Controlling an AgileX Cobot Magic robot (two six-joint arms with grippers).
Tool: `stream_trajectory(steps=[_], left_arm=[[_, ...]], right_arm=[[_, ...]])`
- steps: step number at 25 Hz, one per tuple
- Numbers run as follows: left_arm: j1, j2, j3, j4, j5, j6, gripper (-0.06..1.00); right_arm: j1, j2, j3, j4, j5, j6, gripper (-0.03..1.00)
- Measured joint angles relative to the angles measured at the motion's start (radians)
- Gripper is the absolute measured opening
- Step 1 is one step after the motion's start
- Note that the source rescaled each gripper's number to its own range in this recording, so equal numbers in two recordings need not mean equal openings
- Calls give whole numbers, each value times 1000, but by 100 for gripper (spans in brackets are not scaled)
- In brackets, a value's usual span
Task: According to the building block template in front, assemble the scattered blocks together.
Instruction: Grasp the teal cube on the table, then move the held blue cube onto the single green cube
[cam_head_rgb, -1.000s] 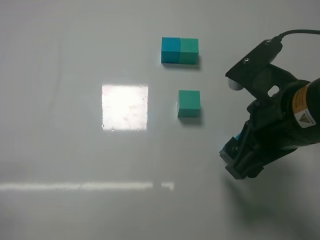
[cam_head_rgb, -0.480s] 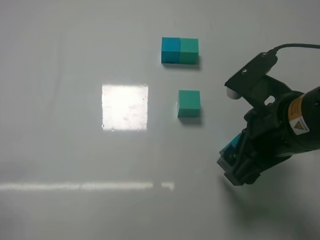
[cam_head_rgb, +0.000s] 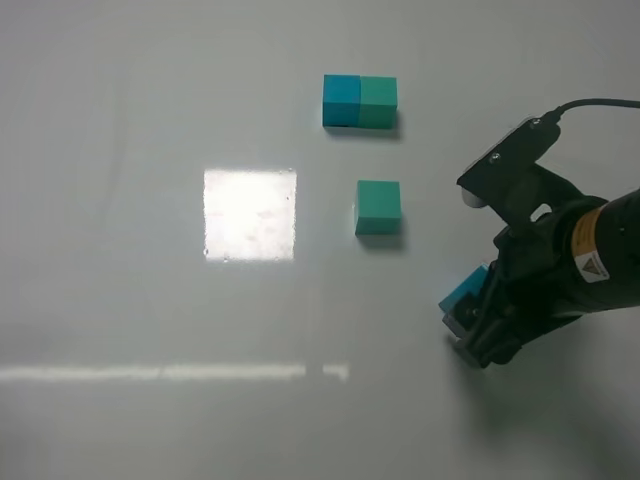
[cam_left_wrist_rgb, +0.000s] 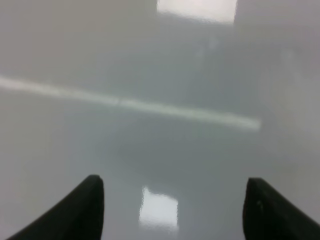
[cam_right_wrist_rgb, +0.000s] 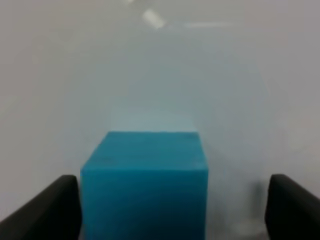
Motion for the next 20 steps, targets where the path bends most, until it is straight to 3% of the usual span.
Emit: stream_trajectory(steps=[4,7,9,11,13,14,20], left_arm=[[0,0,0,0,0,0,57],[0,0,0,0,0,0,57],[0,0,0,0,0,0,57],[0,0,0,0,0,0,57],[0,0,0,0,0,0,57],[0,0,0,0,0,0,57],[0,0,0,0,0,0,57]], right_arm=[[-34,26,0,76,-42,-37,95],[-34,30,0,92,-56,-44,87],[-34,30,0,93,-58,-45,73],[-34,30,0,94,-59,-47,52],[-34,30,0,94,-59,-48,25],[-34,30,0,94,-59,-48,18],[-34,30,-4,125,-31,-64,19]])
